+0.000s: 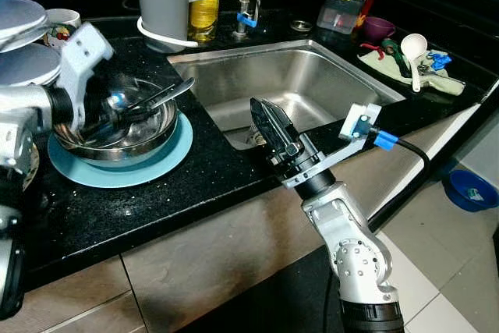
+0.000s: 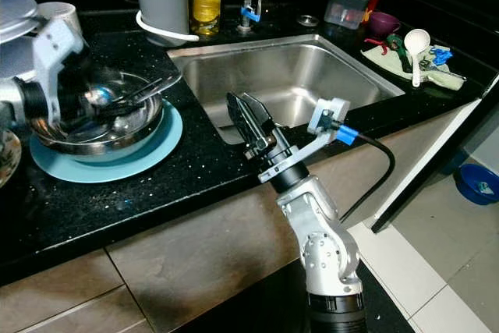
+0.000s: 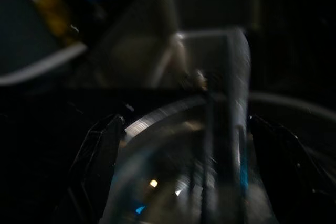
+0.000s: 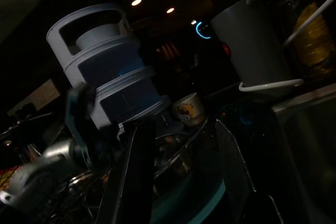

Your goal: Kitchen organization

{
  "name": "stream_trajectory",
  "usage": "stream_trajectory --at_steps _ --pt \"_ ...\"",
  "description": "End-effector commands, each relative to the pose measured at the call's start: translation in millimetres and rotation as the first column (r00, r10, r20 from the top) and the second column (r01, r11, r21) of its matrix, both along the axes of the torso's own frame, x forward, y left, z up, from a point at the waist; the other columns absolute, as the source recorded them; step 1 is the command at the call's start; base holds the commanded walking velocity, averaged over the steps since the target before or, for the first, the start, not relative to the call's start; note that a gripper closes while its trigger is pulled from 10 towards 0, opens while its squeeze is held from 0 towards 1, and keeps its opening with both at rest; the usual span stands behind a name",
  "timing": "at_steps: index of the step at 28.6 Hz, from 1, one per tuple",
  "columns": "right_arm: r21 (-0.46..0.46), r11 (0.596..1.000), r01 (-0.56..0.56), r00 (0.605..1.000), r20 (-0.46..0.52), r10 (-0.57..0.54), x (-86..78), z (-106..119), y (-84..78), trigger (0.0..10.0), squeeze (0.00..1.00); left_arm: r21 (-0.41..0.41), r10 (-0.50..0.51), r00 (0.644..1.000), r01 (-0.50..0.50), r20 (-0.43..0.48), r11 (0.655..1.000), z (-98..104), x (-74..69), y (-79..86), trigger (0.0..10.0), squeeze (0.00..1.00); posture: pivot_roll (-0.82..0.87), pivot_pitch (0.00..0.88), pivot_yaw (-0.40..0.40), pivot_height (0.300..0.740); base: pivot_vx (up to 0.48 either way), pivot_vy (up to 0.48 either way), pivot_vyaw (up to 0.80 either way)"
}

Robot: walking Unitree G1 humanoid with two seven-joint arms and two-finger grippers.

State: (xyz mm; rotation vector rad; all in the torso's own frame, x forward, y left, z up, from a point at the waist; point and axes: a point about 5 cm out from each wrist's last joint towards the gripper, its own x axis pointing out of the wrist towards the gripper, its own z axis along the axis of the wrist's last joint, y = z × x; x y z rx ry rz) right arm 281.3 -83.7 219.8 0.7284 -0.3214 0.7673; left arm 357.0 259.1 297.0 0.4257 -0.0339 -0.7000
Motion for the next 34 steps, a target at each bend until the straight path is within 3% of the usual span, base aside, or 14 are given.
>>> stream_trajectory --at_steps 1,16,17,19,20,21,22,23,24,27,29,31,32,34 --pt "0.0 1.0 0.016 1.0 -0.001 -0.016 -1.4 -0.1 -4.4 10.0 0.0 -0.024 -0.007 1.0 0.008 0.022 1.0 3.4 1.1 -2.4 10.0 0.0 0.11 0.026 -0.105 0.74 0.0 0.0 0.0" --pt "0.0 1.0 0.014 1.0 -0.004 -0.014 -2.1 0.3 -4.0 10.0 0.0 0.031 0.081 0.995 -0.079 -0.059 0.996 -20.2 5.8 5.6 10.0 0.0 0.11 0.027 -0.106 0.74 0.0 0.0 0.0" --pt "-0.001 1.0 0.015 1.0 -0.004 -0.015 -2.2 0.3 -4.0 10.0 0.0 0.024 0.079 0.995 -0.078 -0.062 0.997 -20.9 6.3 4.7 10.0 0.93 0.11 0.027 -0.105 0.74 0.0 0.0 0.0" --pt "-0.001 1.0 0.015 1.0 -0.004 -0.015 -2.2 0.2 -4.1 10.0 0.0 0.029 0.082 0.995 -0.08 -0.058 0.996 -20.9 6.7 4.2 10.0 0.93 0.11 0.027 -0.104 0.74 0.0 0.0 0.0" --pt "-0.001 1.0 0.015 1.0 -0.004 -0.015 -2.4 0.4 -4.3 10.0 0.0 0.042 0.087 0.995 -0.085 -0.05 0.995 -20.6 7.5 3.6 0.9 0.66 0.11 0.027 -0.105 0.74 0.0 0.0 0.0" --pt "-0.001 1.0 0.016 1.0 -0.004 -0.016 -2.4 0.4 -4.3 10.0 0.0 0.047 0.088 0.995 -0.086 -0.049 0.995 -20.5 7.8 3.5 0.9 0.66 0.11 0.027 -0.105 0.74 0.0 0.0 0.0" --pt "0.0 1.0 0.016 1.0 -0.004 -0.016 -2.4 0.3 -4.3 10.0 0.0 0.056 0.092 0.995 -0.089 -0.049 0.994 -20.8 8.1 3.5 1.8 0.0 0.11 0.027 -0.104 0.74 0.0 0.0 0.0" --pt "0.0 1.0 0.016 1.0 -0.004 -0.016 -2.4 0.3 -4.3 10.0 0.0 0.056 0.092 0.995 -0.089 -0.049 0.994 -20.8 8.1 3.5 1.8 0.0 0.11 0.027 -0.104 0.74 0.0 0.0 0.0" --pt "0.0 1.0 0.016 1.0 -0.004 -0.016 -2.4 0.2 -4.3 10.0 0.0 0.062 0.095 0.994 -0.092 -0.05 0.994 -21.2 8.4 3.6 10.0 0.0 0.11 0.027 -0.104 0.74 0.0 0.0 0.0" --pt "0.002 1.0 0.015 1.0 -0.005 -0.015 -2.5 0.2 -4.0 10.0 0.0 0.07 0.09 0.994 -0.086 -0.06 0.994 -22.7 9.7 2.6 10.0 0.0 0.11 0.028 -0.102 0.74 0.0 0.0 0.0" --pt "0.002 1.0 0.016 1.0 -0.005 -0.016 -2.6 0.1 -3.9 10.0 0.0 0.062 0.065 0.995 -0.061 -0.076 0.996 -23.8 9.4 0.3 0.0 0.0 0.11 0.027 -0.102 0.74 0.0 0.0 0.0" --pt "0.003 1.0 0.016 1.0 -0.006 -0.016 -2.6 0.1 -4.1 10.0 0.0 0.065 0.063 0.995 -0.058 -0.077 0.996 -23.9 9.3 -0.1 0.0 0.0 0.11 0.028 -0.101 0.74 0.0 0.0 0.0" --pt "0.003 1.0 0.017 1.0 -0.006 -0.017 -2.6 0.0 -4.2 10.0 0.0 0.066 0.065 0.995 -0.06 -0.077 0.996 -24.0 9.4 -0.1 10.0 0.0 0.11 0.027 -0.101 0.74 0.0 0.0 0.0" --pt "0.003 1.0 0.018 1.0 -0.005 -0.018 -2.6 0.0 -4.4 10.0 0.0 0.072 0.06 0.994 -0.053 -0.094 0.996 -26.1 9.5 -0.8 10.0 0.0 0.11 0.028 -0.101 0.74 0.0 0.0 0.0"
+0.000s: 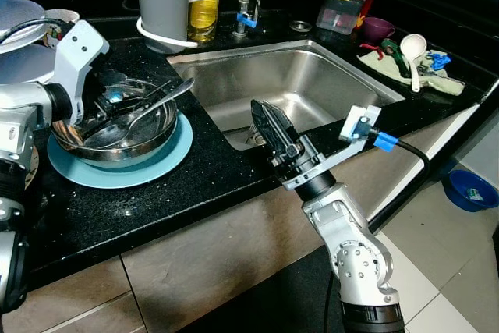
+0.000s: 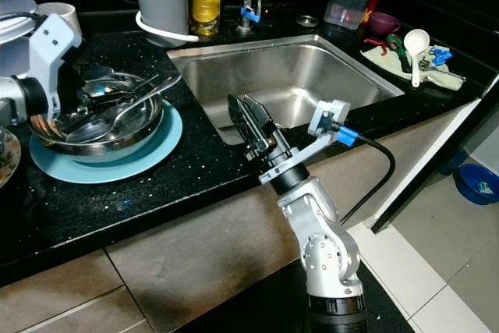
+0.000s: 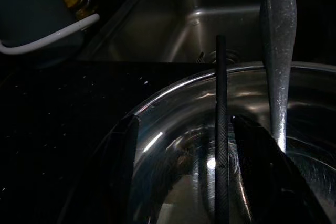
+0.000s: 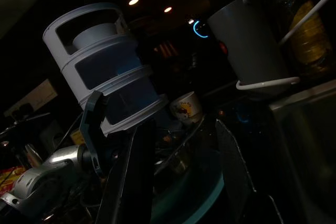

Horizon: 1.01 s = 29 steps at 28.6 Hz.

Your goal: Kitchen organization

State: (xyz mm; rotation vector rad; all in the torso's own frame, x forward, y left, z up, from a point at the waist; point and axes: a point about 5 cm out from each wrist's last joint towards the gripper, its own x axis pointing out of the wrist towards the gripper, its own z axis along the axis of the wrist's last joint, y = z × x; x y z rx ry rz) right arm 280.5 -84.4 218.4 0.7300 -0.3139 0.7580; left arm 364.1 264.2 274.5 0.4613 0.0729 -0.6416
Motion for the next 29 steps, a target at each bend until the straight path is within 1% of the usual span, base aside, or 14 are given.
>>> stream_trajectory --at_steps 1,2,4,5,7,13,14,15,16,17,29 --pt "0.004 1.0 0.013 1.0 0.005 -0.013 -1.9 1.4 -3.7 10.0 0.0 0.006 -0.025 0.999 0.026 -0.038 1.0 -5.2 2.1 -6.4 10.0 0.0 0.11 0.028 -0.101 0.74 0.0 0.0 0.0" --pt "0.004 1.0 0.013 1.0 0.004 -0.013 -1.9 1.4 -3.7 10.0 0.0 0.009 -0.03 0.998 0.03 -0.046 1.0 -6.2 1.8 -6.7 10.0 0.0 0.11 0.028 -0.101 0.74 0.0 0.0 0.0" --pt "0.003 1.0 0.015 1.0 0.005 -0.015 -1.9 1.6 -4.1 10.0 0.0 0.017 -0.047 0.995 0.049 -0.092 0.999 -11.6 0.1 -7.3 10.0 0.0 0.11 0.028 -0.101 0.74 0.0 0.0 0.0" --pt "0.003 1.0 0.015 1.0 0.005 -0.015 -1.9 1.6 -4.1 10.0 0.0 0.017 -0.047 0.995 0.049 -0.092 0.999 -11.6 0.1 -7.3 10.0 0.0 0.11 0.028 -0.101 0.74 0.0 0.0 0.0" --pt "0.004 1.0 0.016 1.0 0.005 -0.016 -2.0 1.7 -4.5 10.0 0.0 0.027 -0.063 0.991 0.067 -0.12 0.997 -15.4 -1.5 -7.8 10.0 0.0 0.11 0.027 -0.1 0.74 0.0 0.0 0.0" --pt "0.003 1.0 0.017 1.0 0.006 -0.017 -2.0 2.2 -5.0 10.0 0.0 0.027 -0.07 0.988 0.074 -0.136 0.997 -17.8 -2.4 -8.5 10.0 0.0 0.11 0.027 -0.099 0.74 0.0 0.0 0.0" --pt "0.003 1.0 0.018 1.0 0.006 -0.018 -2.0 2.3 -5.2 10.0 0.0 0.024 -0.072 0.988 0.076 -0.137 0.997 -17.8 -2.3 -9.1 8.5 0.0 0.11 0.027 -0.099 0.74 0.0 0.0 0.0" --pt "0.003 1.0 0.02 1.0 0.006 -0.02 -2.0 2.5 -5.6 10.0 0.0 0.022 -0.076 0.987 0.08 -0.139 0.997 -17.4 -2.2 -10.1 1.8 0.0 0.11 0.027 -0.099 0.74 0.0 0.0 0.0" --pt "0.003 1.0 0.02 1.0 0.006 -0.02 -2.0 2.5 -5.6 10.0 0.0 0.022 -0.076 0.987 0.08 -0.139 0.997 -17.4 -2.2 -10.1 1.8 0.0 0.11 0.027 -0.099 0.74 0.0 0.0 0.0" --pt "0.002 1.0 0.021 1.0 0.005 -0.021 -1.9 2.5 -5.9 10.0 0.0 0.018 -0.079 0.987 0.083 -0.14 0.996 -16.8 -2.2 -10.8 0.0 0.0 0.11 0.027 -0.1 0.74 0.0 0.0 0.0" --pt "0.002 1.0 0.025 1.0 0.004 -0.025 -1.3 2.5 -6.8 10.0 0.0 0.007 -0.086 0.987 0.088 -0.138 0.996 -12.9 -2.7 -12.9 0.0 0.0 0.11 0.025 -0.1 0.74 0.0 0.0 0.0"
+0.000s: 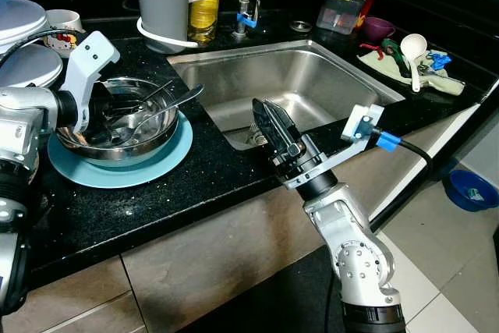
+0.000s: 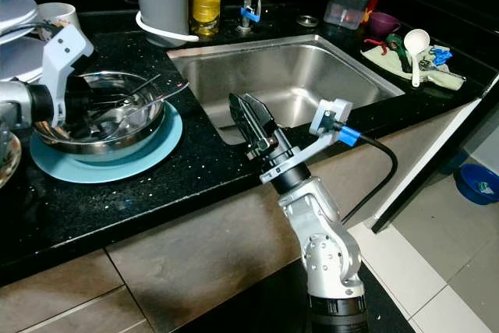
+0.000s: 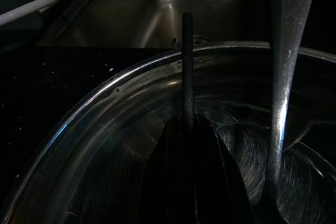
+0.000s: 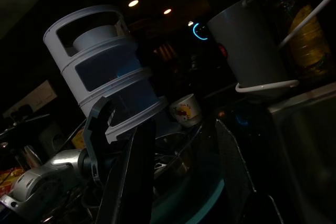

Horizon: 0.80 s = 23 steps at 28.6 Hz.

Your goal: Kitchen organization

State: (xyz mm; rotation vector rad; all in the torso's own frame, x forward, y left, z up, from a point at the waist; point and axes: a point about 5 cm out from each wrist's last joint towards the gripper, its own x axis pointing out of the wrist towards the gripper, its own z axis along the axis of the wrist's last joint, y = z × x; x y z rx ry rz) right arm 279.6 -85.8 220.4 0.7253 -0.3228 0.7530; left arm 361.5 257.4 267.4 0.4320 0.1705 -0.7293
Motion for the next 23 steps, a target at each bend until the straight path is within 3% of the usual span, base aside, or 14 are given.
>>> stream_trajectory --at_steps 1,7,12,13,14,19,23 --pt "0.002 1.0 0.017 1.0 -0.002 -0.017 -0.3 0.4 -5.5 10.0 0.0 0.006 -0.025 0.999 0.025 -0.021 1.0 -5.5 -0.2 -6.1 0.0 0.0 0.11 0.023 -0.099 0.74 0.0 0.0 0.0" --pt "0.003 1.0 0.02 1.0 -0.002 -0.02 0.3 0.7 -5.7 10.0 0.0 -0.019 -0.021 1.0 0.021 0.002 1.0 -0.6 0.2 -6.6 0.0 0.0 0.11 0.022 -0.1 0.74 0.0 0.0 0.0" --pt "0.004 1.0 0.018 1.0 0.003 -0.018 0.2 1.6 -5.4 10.0 0.0 -0.176 -0.045 0.993 0.063 0.107 0.982 24.0 1.0 -14.6 0.0 0.0 0.11 0.02 -0.101 0.74 0.0 0.0 0.0" --pt "0.004 1.0 0.018 1.0 0.003 -0.018 0.2 1.6 -5.4 10.0 0.0 -0.176 -0.045 0.993 0.063 0.107 0.982 24.0 1.0 -14.6 0.0 0.0 0.11 0.02 -0.101 0.74 0.0 0.0 0.0" --pt "0.002 1.0 0.01 1.0 0.007 -0.01 -0.7 1.8 -4.4 10.0 0.0 -0.283 -0.076 0.984 0.12 0.159 0.952 41.1 -1.5 -19.9 0.0 0.0 0.11 0.02 -0.101 0.74 0.0 0.0 0.0" --pt "-0.014 1.0 -0.004 1.0 0.012 0.004 -1.9 0.9 -2.2 10.0 0.0 -0.372 -0.127 0.972 0.194 0.197 0.908 54.5 -6.4 -26.0 0.0 0.0 0.11 0.018 -0.101 0.74 0.0 0.0 0.0" --pt "-0.092 0.995 -0.047 0.998 0.029 0.05 -6.7 -4.5 4.9 10.0 0.0 -0.461 -0.181 0.955 0.274 0.236 0.844 64.0 -15.1 -32.5 0.0 0.0 0.11 0.014 -0.105 0.74 0.0 0.0 0.0"
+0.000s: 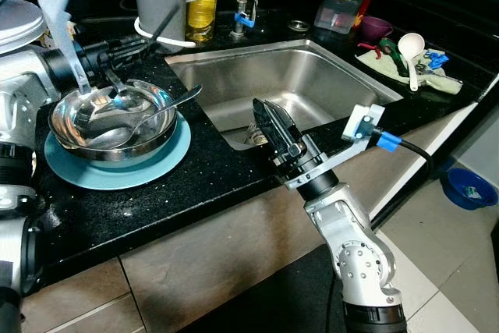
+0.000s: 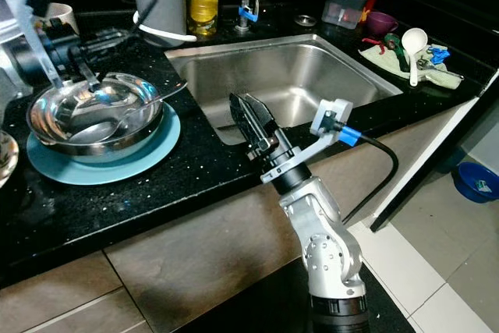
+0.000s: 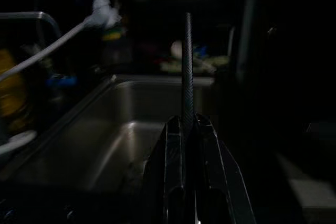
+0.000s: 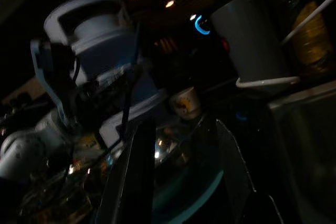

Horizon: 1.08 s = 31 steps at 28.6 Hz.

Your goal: Kitchen organization

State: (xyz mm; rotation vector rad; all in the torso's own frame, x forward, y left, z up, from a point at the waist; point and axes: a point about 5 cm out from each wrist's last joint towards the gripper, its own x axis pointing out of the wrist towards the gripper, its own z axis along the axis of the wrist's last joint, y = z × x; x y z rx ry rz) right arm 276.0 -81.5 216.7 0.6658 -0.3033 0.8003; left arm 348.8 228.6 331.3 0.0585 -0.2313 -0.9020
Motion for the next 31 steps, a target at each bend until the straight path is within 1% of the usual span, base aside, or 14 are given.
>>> stream_trajectory --at_steps 1,5,8,9,10,11,12,13,17,21,23,26,30,31 --pt "-0.029 1.0 -0.013 1.0 0.011 0.014 -3.1 -0.7 0.6 10.0 0.0 -0.03 -0.033 0.999 0.033 0.001 0.999 0.2 -2.4 -3.6 0.0 0.0 0.11 0.014 -0.105 0.74 0.0 0.0 0.0" --pt "-0.045 0.999 -0.026 1.0 0.015 0.027 -3.8 -1.9 1.6 10.0 0.0 -0.073 -0.048 0.999 0.049 0.012 0.996 4.1 -4.8 -5.7 0.0 0.0 0.11 0.013 -0.107 0.74 0.0 0.0 0.0" --pt "-0.045 0.999 -0.027 1.0 0.016 0.027 -3.3 -1.9 -0.5 10.0 0.0 -0.142 -0.087 0.996 0.091 0.036 0.986 9.6 -11.5 -17.1 0.0 0.0 0.11 0.009 -0.107 0.74 0.0 0.0 0.0" --pt "-0.045 0.999 -0.027 1.0 0.016 0.027 -3.3 -1.9 -0.5 10.0 0.0 -0.142 -0.087 0.996 0.091 0.036 0.986 9.6 -11.5 -17.1 0.0 0.0 0.11 0.009 -0.107 0.74 0.0 0.0 0.0" --pt "-0.044 0.999 -0.025 1.0 0.014 0.025 -2.9 -1.7 -1.4 10.0 0.0 -0.158 -0.098 0.994 0.103 0.042 0.982 10.5 -13.4 -20.8 1.0 0.0 0.11 0.009 -0.107 0.74 0.0 0.0 0.0" --pt "-0.037 0.999 -0.022 1.0 0.012 0.022 -2.5 -1.0 -2.9 10.0 0.0 -0.19 -0.116 0.992 0.123 0.052 0.974 11.5 -15.5 -27.9 5.3 0.0 0.11 0.006 -0.106 0.74 0.0 0.0 0.0" --pt "-0.033 0.999 -0.019 1.0 0.012 0.02 -2.1 -0.4 -4.1 10.0 0.0 -0.221 -0.135 0.989 0.145 0.057 0.964 12.1 -17.9 -34.3 9.1 0.0 0.11 0.004 -0.105 0.74 0.0 0.0 0.0" --pt "-0.026 0.999 -0.019 1.0 0.011 0.019 -1.9 0.1 -5.2 10.0 0.0 -0.253 -0.159 0.985 0.17 0.063 0.952 12.6 -20.3 -41.1 10.0 0.0 0.11 0.004 -0.105 0.74 0.0 0.0 -0.8" --pt "-0.014 1.0 -0.005 1.0 0.009 0.005 -0.2 0.8 -9.1 10.0 0.0 -0.347 -0.223 0.972 0.234 0.072 0.908 9.2 -25.1 -67.6 10.0 0.0 0.11 0.0 -0.103 0.74 0.0 0.0 -0.8" --pt "-0.014 1.0 0.0 1.0 0.008 0.001 0.3 0.6 -10.0 10.0 0.0 -0.36 -0.233 0.971 0.239 0.062 0.902 5.1 -25.8 -75.5 10.0 0.0 0.11 0.0 -0.102 0.74 0.0 0.0 -0.8" --pt "-0.018 1.0 0.008 1.0 0.007 -0.008 0.9 0.5 -11.6 10.0 0.0 -0.376 -0.239 0.97 0.238 0.045 0.896 0.4 -26.6 -86.4 10.0 0.0 0.11 0.0 -0.102 0.74 0.0 0.0 -0.8" --pt "-0.019 1.0 0.012 1.0 0.007 -0.011 1.1 0.4 -12.4 10.0 0.0 -0.384 -0.237 0.971 0.234 0.039 0.893 -0.7 -27.1 -90.2 10.0 0.0 0.11 0.0 -0.102 0.74 0.0 0.0 -0.8" --pt "-0.035 0.999 0.035 0.999 -0.006 -0.036 2.3 -1.8 -15.8 10.0 0.0 -0.389 -0.129 0.991 0.127 0.019 0.912 -3.5 -20.6 -99.1 10.0 0.0 0.1 0.0 -0.101 0.74 0.0 0.0 -0.2" --pt "-0.04 0.998 0.042 0.999 -0.009 -0.042 3.0 -2.4 -17.2 10.0 0.0 -0.361 -0.024 1.0 0.028 0.015 0.932 -6.2 -13.9 -102.6 10.0 0.0 0.1 0.0 -0.102 0.74 0.0 0.0 0.0"
